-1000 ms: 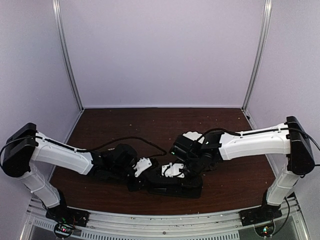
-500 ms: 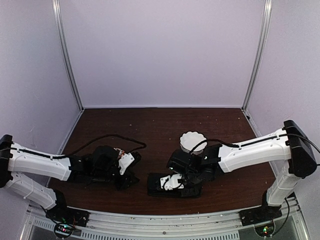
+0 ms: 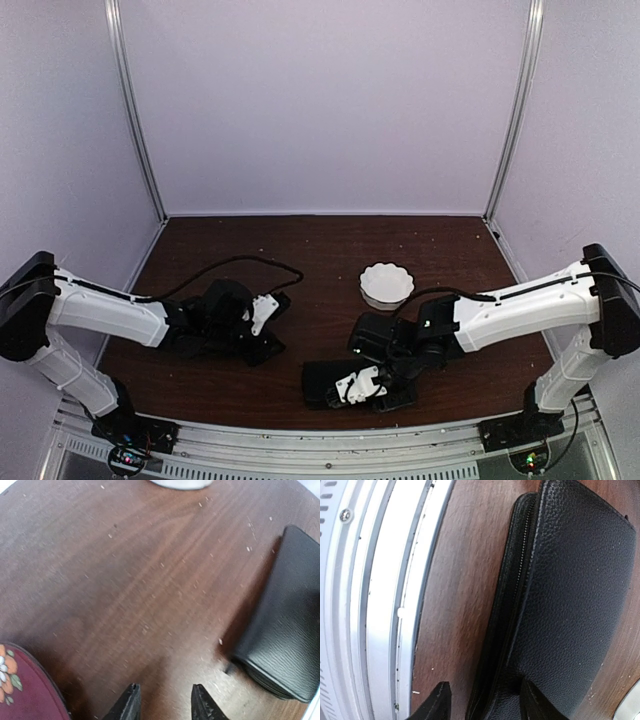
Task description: Sort the hair-cutting tools
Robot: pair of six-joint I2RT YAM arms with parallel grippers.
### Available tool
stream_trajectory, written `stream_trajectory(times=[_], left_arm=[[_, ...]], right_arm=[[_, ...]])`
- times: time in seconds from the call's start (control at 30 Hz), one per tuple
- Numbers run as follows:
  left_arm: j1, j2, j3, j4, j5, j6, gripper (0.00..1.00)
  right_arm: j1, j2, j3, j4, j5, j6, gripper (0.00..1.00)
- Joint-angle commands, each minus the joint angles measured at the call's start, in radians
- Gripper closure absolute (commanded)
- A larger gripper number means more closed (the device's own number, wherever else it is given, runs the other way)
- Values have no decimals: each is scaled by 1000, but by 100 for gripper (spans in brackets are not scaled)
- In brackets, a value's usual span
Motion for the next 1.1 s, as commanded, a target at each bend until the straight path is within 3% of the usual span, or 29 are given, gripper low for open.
stream_trajectory(times=[0.0,0.27,0.8,1.07], left_arm=[[38,17,34,71,50,66,63],[59,143,123,33,327,200,62],[36,127,82,2,358,207,60],[35,231,149,-31,388,261,60]], right_arm=[[9,-15,-4,-61,-23,-11,54],[10,-12,2,-1,51,-11,56],[37,-90,126,-111,92,25,45],[40,8,29,95,172,31,44]])
